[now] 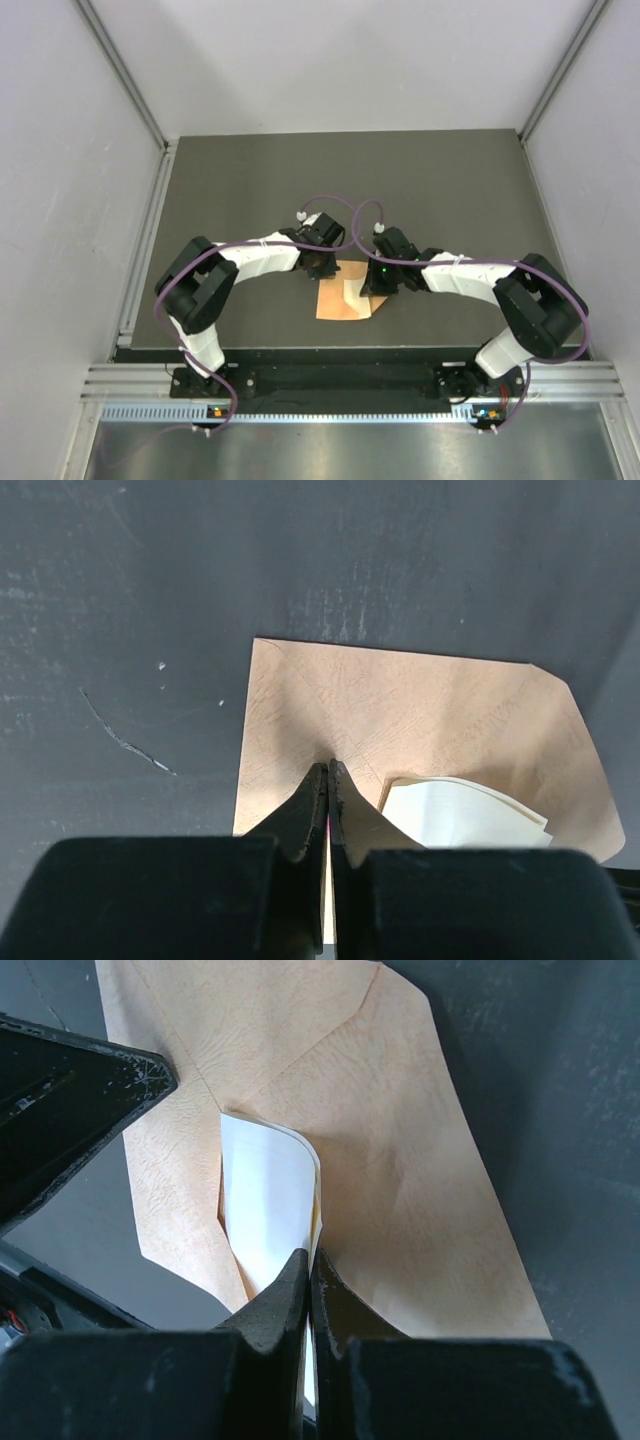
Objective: Place the letter into the envelope and seal it
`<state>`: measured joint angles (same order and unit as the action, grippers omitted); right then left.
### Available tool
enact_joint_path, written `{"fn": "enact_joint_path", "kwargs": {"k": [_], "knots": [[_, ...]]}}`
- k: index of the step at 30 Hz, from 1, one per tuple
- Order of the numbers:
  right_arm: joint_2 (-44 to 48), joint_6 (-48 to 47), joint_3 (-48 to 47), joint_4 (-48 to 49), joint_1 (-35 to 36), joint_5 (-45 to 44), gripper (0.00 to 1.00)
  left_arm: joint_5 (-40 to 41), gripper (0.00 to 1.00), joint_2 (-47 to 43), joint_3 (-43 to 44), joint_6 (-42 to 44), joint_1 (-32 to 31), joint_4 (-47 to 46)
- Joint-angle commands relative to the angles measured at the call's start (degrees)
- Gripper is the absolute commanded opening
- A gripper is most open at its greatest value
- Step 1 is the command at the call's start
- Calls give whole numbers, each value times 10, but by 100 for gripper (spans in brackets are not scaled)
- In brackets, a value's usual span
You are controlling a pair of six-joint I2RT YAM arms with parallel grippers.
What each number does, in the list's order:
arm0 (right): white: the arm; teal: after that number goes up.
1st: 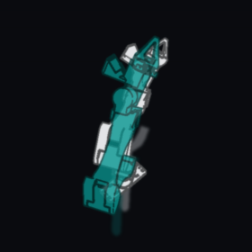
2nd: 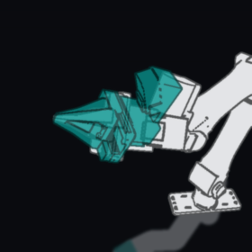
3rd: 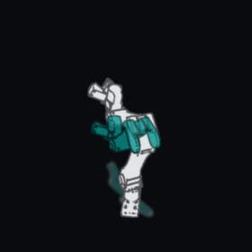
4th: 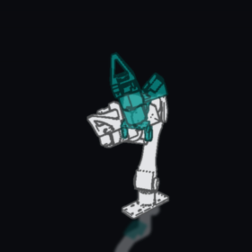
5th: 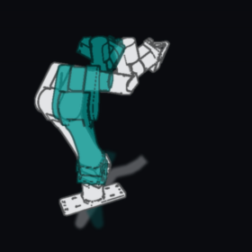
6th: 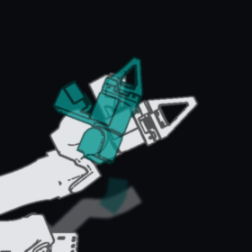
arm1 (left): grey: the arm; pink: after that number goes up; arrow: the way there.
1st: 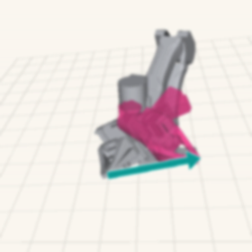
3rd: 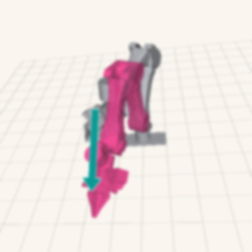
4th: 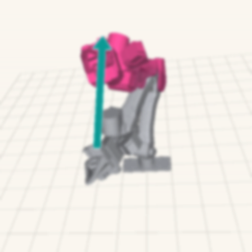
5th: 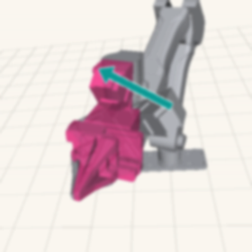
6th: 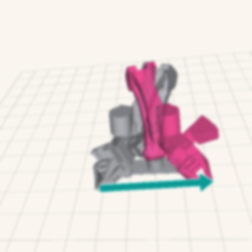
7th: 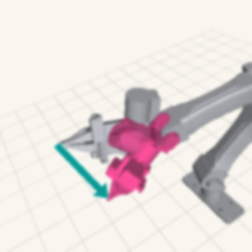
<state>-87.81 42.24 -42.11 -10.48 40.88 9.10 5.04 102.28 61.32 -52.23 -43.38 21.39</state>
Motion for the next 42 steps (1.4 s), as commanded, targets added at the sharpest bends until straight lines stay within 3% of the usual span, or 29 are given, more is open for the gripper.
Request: {"fn": "enact_joint_path", "kwargs": {"k": [1, 7, 13, 17, 29, 32, 38, 42], "knots": [[11, 26, -2, -24, 7, -8, 0, 52, 1, 5, -21, -37, 0, 31], [-1, 27, -9, -9, 8, 45, 0, 45, 0, -9, -41, -52, 1, 9], [-39, 32, -27, 20, 12, 81, 0, 4, 0, -63, -94, -61, 1, -74], [-49, 29, -27, 11, 12, 64, 0, 22, 2, -92, -114, -67, 1, -81], [54, 76, 19, -25, 11, -69, 0, 63, 5, -131, -137, -72, 0, -48], [78, 87, 24, -17, 11, -84, 0, 45, 5, -134, -145, -72, 0, -66], [85, 73, 15, -36, 12, -113, 0, -38, 19, -147, -162, -58, 0, -94], [77, 86, 17, -31, 12, -126, 0, -93, 19, -139, -178, -58, 0, -129]]}}
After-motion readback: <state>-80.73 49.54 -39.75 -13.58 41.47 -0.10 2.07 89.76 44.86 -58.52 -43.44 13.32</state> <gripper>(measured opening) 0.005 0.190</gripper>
